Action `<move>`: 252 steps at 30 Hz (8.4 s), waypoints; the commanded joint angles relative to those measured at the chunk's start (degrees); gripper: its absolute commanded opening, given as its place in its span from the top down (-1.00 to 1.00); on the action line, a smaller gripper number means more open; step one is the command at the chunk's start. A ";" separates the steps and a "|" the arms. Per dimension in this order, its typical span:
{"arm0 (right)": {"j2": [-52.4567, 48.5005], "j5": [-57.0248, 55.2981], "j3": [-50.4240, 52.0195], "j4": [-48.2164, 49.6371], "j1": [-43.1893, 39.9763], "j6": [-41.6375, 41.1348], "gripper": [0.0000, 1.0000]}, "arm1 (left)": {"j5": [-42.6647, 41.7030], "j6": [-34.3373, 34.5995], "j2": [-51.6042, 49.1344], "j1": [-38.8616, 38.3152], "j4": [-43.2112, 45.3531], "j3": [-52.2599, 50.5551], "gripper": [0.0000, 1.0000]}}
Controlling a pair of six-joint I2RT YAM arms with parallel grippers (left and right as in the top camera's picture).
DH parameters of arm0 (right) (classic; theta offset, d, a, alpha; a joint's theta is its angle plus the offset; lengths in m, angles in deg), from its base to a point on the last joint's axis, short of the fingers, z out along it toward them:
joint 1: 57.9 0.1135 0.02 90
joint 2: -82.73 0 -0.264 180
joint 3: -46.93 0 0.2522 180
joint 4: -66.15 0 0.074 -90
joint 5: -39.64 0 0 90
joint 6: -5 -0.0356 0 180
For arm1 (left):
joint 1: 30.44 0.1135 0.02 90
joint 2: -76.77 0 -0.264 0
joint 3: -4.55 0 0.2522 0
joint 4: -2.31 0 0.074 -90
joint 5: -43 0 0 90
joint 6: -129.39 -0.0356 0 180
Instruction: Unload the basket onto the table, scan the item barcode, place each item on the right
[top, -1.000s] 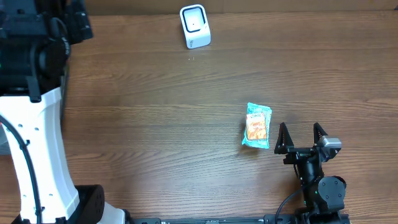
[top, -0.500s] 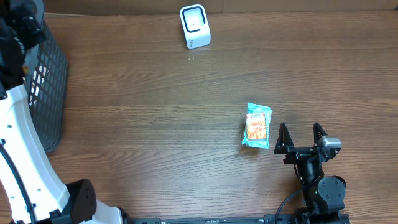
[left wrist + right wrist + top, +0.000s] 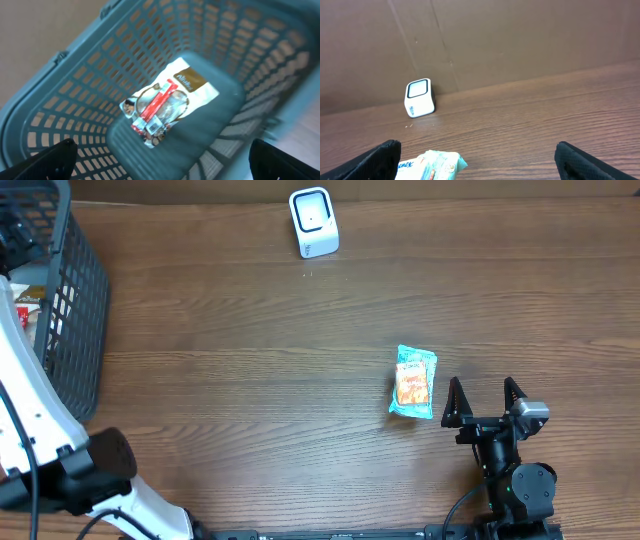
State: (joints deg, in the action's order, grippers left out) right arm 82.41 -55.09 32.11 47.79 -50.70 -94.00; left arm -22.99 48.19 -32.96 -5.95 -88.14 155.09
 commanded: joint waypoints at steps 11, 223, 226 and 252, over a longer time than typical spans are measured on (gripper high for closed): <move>0.15 -0.31 0.59 0.28 -0.15 0.20 -1.00 | -2.05 -0.13 -12.24 8.68 0.24 0.20 -0.99; 0.15 -0.31 0.59 0.28 -0.15 0.20 -1.00 | -31.23 35.91 3.23 -72.81 33.11 -50.47 0.56; 0.15 -0.31 0.59 0.28 -0.15 0.20 -1.00 | -29.77 33.81 3.23 -72.72 32.61 -50.47 0.71; 0.15 -0.31 0.59 0.31 -0.15 0.20 -1.00 | -23.98 31.85 3.45 -68.22 23.76 -50.42 0.65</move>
State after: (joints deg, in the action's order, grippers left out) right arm 82.41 -55.07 32.11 47.86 -50.70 -94.00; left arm -47.60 81.08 -29.29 -74.27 -64.22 104.29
